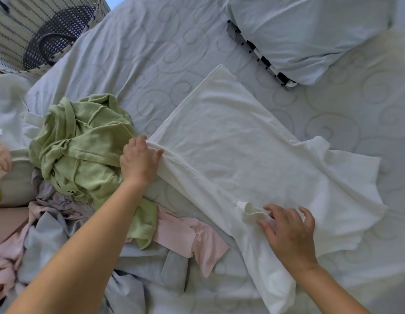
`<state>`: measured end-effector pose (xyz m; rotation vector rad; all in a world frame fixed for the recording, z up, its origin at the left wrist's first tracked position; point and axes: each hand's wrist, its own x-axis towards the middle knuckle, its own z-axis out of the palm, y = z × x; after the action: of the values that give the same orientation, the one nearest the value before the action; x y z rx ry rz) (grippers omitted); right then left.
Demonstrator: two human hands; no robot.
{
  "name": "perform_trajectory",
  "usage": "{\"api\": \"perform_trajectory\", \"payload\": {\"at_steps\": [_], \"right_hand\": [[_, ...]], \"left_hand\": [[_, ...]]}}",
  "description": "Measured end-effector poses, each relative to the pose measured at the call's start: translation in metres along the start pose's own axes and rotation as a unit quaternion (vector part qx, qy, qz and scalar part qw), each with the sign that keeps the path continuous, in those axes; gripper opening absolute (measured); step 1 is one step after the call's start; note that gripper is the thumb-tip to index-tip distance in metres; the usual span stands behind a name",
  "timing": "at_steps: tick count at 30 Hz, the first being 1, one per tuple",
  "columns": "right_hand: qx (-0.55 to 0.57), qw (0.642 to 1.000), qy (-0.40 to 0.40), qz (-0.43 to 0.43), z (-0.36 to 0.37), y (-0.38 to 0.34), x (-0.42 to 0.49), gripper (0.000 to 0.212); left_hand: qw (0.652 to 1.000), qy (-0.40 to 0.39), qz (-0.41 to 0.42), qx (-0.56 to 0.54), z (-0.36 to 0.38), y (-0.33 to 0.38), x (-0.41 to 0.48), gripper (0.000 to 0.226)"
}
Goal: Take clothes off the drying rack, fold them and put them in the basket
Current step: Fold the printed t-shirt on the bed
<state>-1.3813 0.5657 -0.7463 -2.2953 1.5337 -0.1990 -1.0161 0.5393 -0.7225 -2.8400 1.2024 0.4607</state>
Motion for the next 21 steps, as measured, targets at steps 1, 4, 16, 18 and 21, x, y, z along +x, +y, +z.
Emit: {"api": "perform_trajectory", "payload": {"at_steps": [1,4,16,18,21], "right_hand": [[-0.003,1.0,-0.008,-0.005,0.0,0.001,0.0,0.033],[0.0,1.0,-0.018,-0.008,0.0,0.004,-0.001,0.03],[-0.058,0.968,-0.089,-0.228,0.017,-0.009,-0.084,0.045],[-0.053,0.975,-0.063,-0.208,0.022,-0.006,-0.088,0.022],[-0.037,0.973,-0.054,-0.222,0.023,-0.001,-0.091,0.024]], "left_hand": [[1.0,-0.01,-0.017,-0.005,0.0,-0.003,0.001,0.051],[0.997,-0.014,-0.056,-0.053,-0.007,-0.005,0.005,0.058],[0.993,-0.111,-0.03,-0.026,-0.013,-0.017,0.013,0.056],[0.988,-0.09,-0.042,-0.118,-0.014,-0.018,0.015,0.049],[0.989,-0.05,-0.061,-0.126,-0.018,-0.01,0.015,0.022]]}}
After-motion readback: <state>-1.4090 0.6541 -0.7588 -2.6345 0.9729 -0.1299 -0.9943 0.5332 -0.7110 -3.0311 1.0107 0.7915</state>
